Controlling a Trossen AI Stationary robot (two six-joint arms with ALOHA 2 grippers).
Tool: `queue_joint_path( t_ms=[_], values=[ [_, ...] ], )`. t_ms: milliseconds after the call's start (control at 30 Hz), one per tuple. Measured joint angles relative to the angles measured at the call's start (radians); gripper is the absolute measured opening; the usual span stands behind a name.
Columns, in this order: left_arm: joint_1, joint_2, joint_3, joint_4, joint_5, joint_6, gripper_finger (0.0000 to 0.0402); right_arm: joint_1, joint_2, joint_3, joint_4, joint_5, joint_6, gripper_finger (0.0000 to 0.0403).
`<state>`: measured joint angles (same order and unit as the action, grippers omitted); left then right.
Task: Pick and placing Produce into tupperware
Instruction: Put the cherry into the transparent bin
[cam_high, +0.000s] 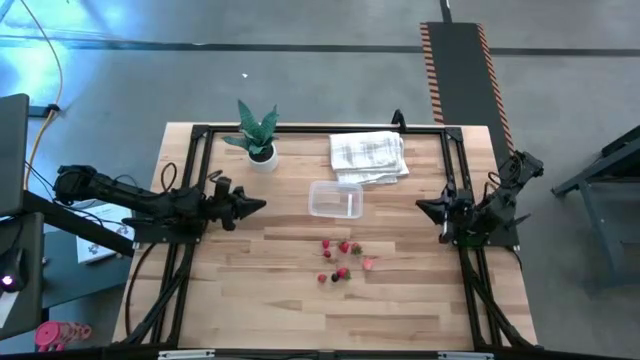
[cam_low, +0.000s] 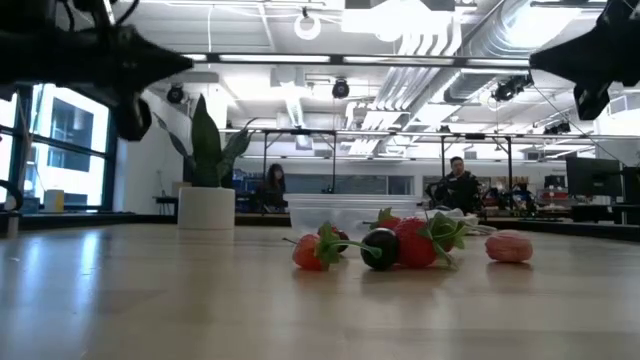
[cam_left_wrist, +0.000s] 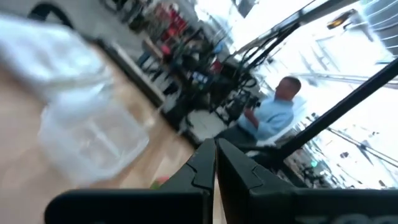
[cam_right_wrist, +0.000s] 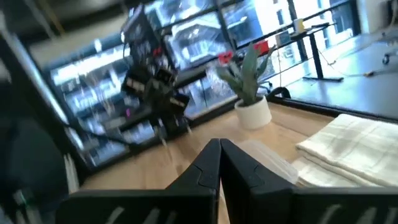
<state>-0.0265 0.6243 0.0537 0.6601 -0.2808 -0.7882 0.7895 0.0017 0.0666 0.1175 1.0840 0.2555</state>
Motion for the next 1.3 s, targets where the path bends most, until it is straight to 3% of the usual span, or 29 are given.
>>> queue_joint_path(
  t_ms=[200, 400, 533, 867, 1033, 1300],
  values=[
    [0.0, 0.024, 0.14, -0.136, -0.042, 0.113, 0.0005, -0.025, 0.001, 0.0, 0.155, 0.053, 0.183, 0.0],
    [-0.001, 0.19, 0.431, -0.656, -0.014, 0.107, 0.0005, -0.072, 0.002, 0.0, 0.273, -0.043, 0.128, 0.0],
    [-0.039, 0.376, 0.633, -0.863, 0.008, 0.173, 0.0005, -0.089, 0.003, 0.022, 0.297, -0.071, 0.069, 0.0],
    [-0.134, 0.805, 0.946, -1.05, 0.041, 0.368, 0.0013, -0.089, 0.004, 0.118, 0.239, -0.095, -0.054, 0.0],
    [-0.138, 0.956, 1.033, -1.062, 0.138, 0.443, 0.0057, -0.089, 0.004, 0.156, 0.116, -0.123, 0.004, 0.0],
    [-0.139, 1.126, 1.143, -1.108, 0.158, 0.593, 0.0131, -0.089, 0.005, 0.188, 0.028, -0.145, 0.054, 0.0001]
  ],
)
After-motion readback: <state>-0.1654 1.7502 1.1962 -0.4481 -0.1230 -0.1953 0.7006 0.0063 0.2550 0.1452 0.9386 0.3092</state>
